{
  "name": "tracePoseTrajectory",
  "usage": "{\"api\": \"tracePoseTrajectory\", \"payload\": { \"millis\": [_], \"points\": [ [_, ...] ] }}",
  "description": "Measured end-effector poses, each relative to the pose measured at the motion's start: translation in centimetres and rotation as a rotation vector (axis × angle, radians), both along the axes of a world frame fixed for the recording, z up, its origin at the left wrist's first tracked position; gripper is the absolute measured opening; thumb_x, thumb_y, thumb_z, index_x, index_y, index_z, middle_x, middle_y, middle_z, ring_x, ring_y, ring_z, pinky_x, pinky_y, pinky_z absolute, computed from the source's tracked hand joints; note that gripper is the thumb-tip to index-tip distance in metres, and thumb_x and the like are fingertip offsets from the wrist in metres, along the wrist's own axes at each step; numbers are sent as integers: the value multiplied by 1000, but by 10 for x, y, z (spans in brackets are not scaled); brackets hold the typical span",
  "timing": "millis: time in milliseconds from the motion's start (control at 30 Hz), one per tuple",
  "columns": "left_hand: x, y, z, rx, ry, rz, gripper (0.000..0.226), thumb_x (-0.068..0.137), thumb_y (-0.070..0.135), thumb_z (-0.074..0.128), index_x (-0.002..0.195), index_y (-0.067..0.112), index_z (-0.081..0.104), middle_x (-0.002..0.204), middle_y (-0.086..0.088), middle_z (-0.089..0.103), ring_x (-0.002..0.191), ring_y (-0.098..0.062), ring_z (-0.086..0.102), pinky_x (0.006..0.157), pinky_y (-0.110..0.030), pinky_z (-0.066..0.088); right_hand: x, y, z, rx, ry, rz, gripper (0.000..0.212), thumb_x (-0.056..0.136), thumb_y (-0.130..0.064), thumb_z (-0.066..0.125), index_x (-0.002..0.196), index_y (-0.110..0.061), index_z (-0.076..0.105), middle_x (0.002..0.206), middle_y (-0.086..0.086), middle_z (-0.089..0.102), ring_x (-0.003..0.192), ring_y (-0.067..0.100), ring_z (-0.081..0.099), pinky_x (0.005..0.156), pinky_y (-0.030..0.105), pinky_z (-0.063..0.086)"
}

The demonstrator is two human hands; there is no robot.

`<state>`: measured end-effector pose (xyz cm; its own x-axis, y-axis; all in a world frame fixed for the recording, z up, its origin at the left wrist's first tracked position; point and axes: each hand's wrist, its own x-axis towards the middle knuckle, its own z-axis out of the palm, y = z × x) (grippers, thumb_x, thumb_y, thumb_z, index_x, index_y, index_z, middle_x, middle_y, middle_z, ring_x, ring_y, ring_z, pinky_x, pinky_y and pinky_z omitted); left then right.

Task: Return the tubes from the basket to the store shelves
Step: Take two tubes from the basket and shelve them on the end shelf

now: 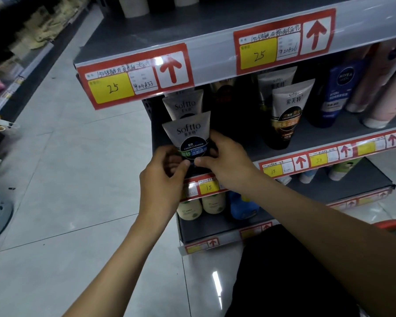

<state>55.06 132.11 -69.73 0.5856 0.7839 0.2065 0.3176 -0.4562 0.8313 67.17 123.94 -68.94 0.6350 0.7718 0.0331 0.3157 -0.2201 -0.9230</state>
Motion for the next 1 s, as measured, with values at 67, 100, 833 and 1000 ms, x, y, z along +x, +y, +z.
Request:
{"api": "tracePoseTrajectory", "payload": {
  "millis": [67,100,833,1000],
  "points": [
    [-1,-2,0,34,31,10,24,91,19,67,108,32,56,88,25,63,79,14,61,67,3,42,1,2,-1,-25,-22,0,48,85,-12,70,130,-17,53,125,1,64,115,18,59,101,40,48],
    [-1,-2,0,47,42,17,23,91,21,67,107,34,55,87,26,62,79,13,60,66,4,40,1,3,-2,-34,-28,1,48,85,-13,70,129,-17,53,125,2,64,115,18,59,100,41,48],
    [3,-144,65,435,-34,-427,23,93,12,57,115,11,62,105,-3,62,92,-14,56,78,-19,37,-34,-186,35,-162,-376,-458,33,94,-36,55,122,-18,56,120,3,49,110,21,51,93,35,43],
    [32,-229,77,475,37,-818,31,90,29,52,119,21,61,103,3,64,93,-16,61,83,-35,49,-52,-314,28,-371,-427,-676,31,92,-34,58,119,-18,58,116,4,52,110,18,52,94,22,33]
  ]
}}
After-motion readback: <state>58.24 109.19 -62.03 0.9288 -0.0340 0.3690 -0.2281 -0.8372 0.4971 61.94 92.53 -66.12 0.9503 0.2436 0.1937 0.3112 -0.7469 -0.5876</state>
